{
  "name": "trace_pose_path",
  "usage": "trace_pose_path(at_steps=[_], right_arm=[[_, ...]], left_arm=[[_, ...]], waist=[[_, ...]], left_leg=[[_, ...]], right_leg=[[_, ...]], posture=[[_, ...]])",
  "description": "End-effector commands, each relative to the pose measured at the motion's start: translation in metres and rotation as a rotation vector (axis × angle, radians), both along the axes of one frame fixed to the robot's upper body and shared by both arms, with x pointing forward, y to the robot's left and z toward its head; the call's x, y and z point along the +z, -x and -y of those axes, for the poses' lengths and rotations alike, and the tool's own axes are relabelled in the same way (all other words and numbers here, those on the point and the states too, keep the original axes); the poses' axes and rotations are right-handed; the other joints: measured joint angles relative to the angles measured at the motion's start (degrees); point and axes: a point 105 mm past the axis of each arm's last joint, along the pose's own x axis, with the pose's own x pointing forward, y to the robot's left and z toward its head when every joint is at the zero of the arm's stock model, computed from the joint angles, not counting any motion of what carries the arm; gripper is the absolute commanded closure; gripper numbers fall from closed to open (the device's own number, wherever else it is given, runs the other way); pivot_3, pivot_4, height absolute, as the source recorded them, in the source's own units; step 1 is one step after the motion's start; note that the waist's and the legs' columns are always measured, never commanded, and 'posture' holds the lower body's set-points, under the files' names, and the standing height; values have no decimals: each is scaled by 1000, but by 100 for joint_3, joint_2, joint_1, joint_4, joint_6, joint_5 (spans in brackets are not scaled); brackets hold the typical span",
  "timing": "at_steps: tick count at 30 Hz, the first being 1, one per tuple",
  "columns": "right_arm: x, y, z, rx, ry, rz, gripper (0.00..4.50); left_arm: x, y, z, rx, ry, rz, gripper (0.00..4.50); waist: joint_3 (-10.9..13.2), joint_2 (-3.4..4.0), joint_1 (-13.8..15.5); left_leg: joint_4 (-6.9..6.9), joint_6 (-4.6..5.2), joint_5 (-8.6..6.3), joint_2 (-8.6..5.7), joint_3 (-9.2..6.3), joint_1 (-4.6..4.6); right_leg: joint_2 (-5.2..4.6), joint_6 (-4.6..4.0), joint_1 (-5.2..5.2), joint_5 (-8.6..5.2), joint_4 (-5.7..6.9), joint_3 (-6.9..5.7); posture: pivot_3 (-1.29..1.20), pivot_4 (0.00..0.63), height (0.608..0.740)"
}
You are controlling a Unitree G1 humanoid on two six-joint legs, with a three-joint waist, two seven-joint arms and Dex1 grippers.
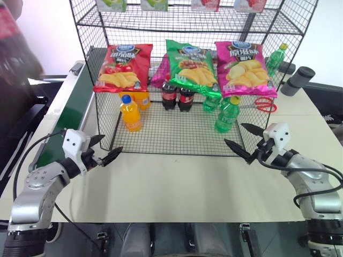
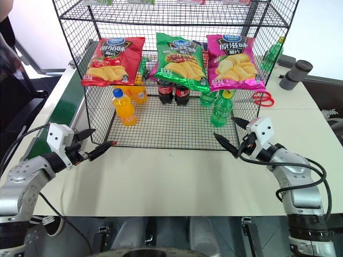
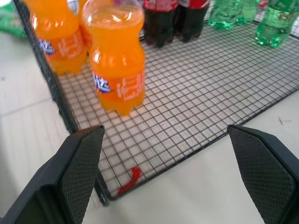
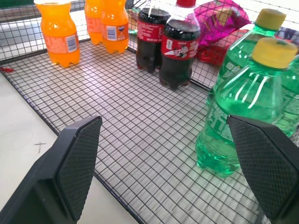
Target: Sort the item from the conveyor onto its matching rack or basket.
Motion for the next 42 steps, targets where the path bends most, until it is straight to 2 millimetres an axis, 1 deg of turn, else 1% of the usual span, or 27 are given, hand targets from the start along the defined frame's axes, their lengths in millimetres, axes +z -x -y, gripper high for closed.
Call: trace_pose_path(at_steps=[1,6,8,11,16,18,21,22,27,29,32,36,38,42], right_arm=[[10,-3,-4,13,-8,51,52],[10,-8,-8,-7,-21,45,52],[10,-8,-12,-15,-34,49,52],[3,-11,-16,-62,-12,27,52],[-1,-11,-31,-37,3,37,52],[-1,-11,-34,-27,-1,34,52],[1,-16,-35,-51,-28,45,52],[2,-17,-36,-49,-36,44,52],[1,-18,-45,-19,-59,50,52],[-2,-18,-47,-16,-73,32,52],[-3,-16,-56,20,-86,30,52],[-4,-15,-61,42,-84,35,52],[-3,-15,-63,48,-86,36,52],[-2,-14,-70,88,-84,53,52]], left_arm=[[19,1,-11,64,8,90,0],[24,5,-23,151,84,120,0],[25,8,-32,206,122,130,0],[23,10,-47,298,136,144,0],[33,8,-78,494,209,218,0],[32,7,-84,541,205,217,0],[24,3,-95,645,158,166,0],[22,3,-97,670,147,153,0],[31,1,-97,680,89,230,0],[33,0,-102,710,46,259,0],[30,0,-110,766,146,277,0],[32,-3,-111,793,116,326,0],[32,-5,-113,823,138,336,0],[24,-14,-109,839,140,312,0]], waist=[[0,0,2],[-1,0,-5],[-1,-1,-2],[-2,-2,-3],[-3,-4,16],[-5,-6,10],[-5,-7,8],[-5,-7,3],[-7,-10,3],[-7,-10,4],[-8,-9,6],[-9,-12,0],[-9,-12,6],[-11,-14,7]], left_leg=[[0,0,0,0,0,0],[1,0,0,1,0,2],[1,0,0,1,0,2],[1,0,0,1,0,2],[4,0,0,-1,-1,2],[5,0,0,-1,-1,2],[5,0,0,-1,-1,2],[5,0,0,-2,0,2],[5,0,0,-1,-1,2],[5,-1,0,-1,0,2],[5,-1,0,-1,0,2],[5,-1,0,-1,0,1],[5,-1,0,-1,0,1],[6,-1,0,-2,0,2]], right_leg=[[0,0,0,0,0,0],[0,0,0,0,3,0],[-1,0,-1,0,5,0],[-2,0,-1,0,5,1],[-3,0,0,0,6,0],[-2,0,0,0,6,0],[-2,0,0,0,6,0],[-2,0,0,0,6,0],[-1,0,-1,0,8,-1],[-1,0,-1,0,8,-1],[-3,0,0,0,9,-1],[-4,0,-1,0,9,-1],[-4,0,-2,0,9,-1],[-4,1,-1,0,11,-2]], posture=[[0,150,740],[0,150,740],[0,150,740],[0,150,740],[0,150,740],[0,150,740],[0,150,740],[0,150,740],[0,150,740],[0,150,740],[0,150,740],[0,150,740],[0,150,740],[0,150,740]])
